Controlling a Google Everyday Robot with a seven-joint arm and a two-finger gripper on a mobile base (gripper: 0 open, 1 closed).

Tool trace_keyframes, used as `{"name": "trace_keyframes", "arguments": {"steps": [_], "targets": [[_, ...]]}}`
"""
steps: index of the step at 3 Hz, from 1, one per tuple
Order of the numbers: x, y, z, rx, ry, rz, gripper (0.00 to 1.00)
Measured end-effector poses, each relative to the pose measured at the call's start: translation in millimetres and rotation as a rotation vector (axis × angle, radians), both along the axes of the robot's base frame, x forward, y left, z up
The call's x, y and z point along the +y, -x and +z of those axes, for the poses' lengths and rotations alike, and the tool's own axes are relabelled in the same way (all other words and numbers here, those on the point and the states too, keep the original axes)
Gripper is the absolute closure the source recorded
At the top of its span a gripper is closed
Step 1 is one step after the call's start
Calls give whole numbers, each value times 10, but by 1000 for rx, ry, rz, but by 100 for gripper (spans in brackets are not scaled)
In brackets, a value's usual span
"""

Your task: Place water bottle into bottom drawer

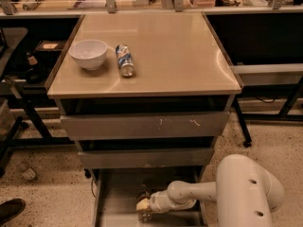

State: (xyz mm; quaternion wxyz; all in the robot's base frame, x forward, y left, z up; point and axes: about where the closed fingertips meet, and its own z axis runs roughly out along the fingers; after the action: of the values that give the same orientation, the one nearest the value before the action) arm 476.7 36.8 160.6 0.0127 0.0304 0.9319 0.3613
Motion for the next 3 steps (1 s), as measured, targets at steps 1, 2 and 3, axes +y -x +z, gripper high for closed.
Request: {"name": "trace_keyframes", "arguments": {"steps": [1,2,3], "targets": [[49,6,-140,-4,-30,-18,100],[94,36,-302,25,-51,-16,100],[93,31,-312,27,-52,-16,82]]}}
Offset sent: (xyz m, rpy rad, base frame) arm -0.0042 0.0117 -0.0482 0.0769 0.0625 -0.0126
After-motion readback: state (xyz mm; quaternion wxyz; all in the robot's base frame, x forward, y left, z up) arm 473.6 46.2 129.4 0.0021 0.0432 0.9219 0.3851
